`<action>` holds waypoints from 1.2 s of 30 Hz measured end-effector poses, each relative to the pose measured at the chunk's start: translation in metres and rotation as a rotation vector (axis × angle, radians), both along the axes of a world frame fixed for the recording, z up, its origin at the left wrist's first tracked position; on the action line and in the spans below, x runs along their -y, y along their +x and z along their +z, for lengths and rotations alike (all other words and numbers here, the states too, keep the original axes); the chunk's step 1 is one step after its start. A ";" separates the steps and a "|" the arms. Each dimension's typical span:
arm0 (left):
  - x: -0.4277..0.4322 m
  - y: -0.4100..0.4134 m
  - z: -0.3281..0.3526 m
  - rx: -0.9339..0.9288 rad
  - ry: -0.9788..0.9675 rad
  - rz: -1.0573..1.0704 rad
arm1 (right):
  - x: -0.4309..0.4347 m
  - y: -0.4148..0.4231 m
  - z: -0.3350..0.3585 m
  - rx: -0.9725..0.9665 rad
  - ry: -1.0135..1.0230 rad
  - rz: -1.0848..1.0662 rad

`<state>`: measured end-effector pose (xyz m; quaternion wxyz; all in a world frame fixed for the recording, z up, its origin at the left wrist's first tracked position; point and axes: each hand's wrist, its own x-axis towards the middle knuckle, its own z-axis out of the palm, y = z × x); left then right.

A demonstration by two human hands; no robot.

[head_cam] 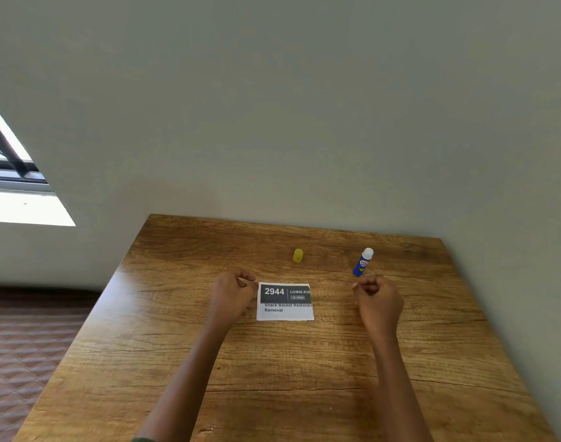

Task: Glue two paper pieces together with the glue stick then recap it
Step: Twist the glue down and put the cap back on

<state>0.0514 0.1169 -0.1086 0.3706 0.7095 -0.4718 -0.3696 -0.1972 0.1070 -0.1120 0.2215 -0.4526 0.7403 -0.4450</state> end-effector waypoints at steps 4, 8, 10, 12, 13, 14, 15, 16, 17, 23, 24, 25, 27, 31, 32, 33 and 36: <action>0.001 -0.002 0.000 -0.019 -0.011 0.021 | 0.012 -0.017 0.000 0.090 0.014 -0.109; 0.001 -0.006 0.001 -0.034 -0.018 0.023 | 0.031 -0.021 0.002 0.106 0.064 -0.020; 0.001 -0.006 0.002 -0.050 -0.016 0.027 | 0.038 -0.018 0.002 0.086 0.071 0.037; 0.001 -0.004 0.002 -0.066 -0.021 0.037 | 0.042 -0.014 0.002 0.025 0.070 0.063; 0.001 -0.003 0.002 -0.068 -0.025 0.041 | 0.043 -0.014 0.002 -0.005 0.069 0.062; 0.001 -0.002 0.002 -0.069 -0.029 0.047 | 0.044 -0.013 0.002 -0.022 0.069 0.057; 0.000 -0.001 0.003 -0.067 -0.031 0.050 | 0.045 -0.012 0.001 -0.029 0.070 0.050; 0.000 0.000 0.002 -0.060 -0.035 0.049 | 0.046 -0.011 0.001 -0.029 0.072 0.043; -0.001 0.000 0.003 -0.052 -0.039 0.046 | 0.046 -0.010 0.001 -0.034 0.069 0.045; -0.001 -0.005 0.009 -0.109 -0.079 -0.034 | 0.030 0.011 0.014 0.011 -0.008 0.190; -0.001 -0.007 0.011 -0.140 -0.078 -0.049 | 0.026 0.017 0.016 0.040 -0.017 0.237; -0.002 -0.010 0.015 -0.180 -0.076 -0.065 | 0.020 0.024 0.016 0.066 -0.026 0.287; -0.003 -0.018 0.021 -0.253 -0.077 -0.085 | 0.008 0.038 0.017 0.111 -0.022 0.380; -0.004 -0.033 0.028 -0.307 -0.124 -0.133 | -0.006 0.064 0.021 0.159 -0.035 0.482; -0.006 -0.037 0.029 -0.308 -0.137 -0.143 | -0.008 0.068 0.023 0.166 -0.046 0.499; -0.008 -0.041 0.029 -0.310 -0.156 -0.143 | -0.010 0.071 0.024 0.180 -0.057 0.514; -0.014 -0.050 0.033 -0.337 -0.259 -0.089 | -0.012 0.079 0.027 0.175 -0.081 0.558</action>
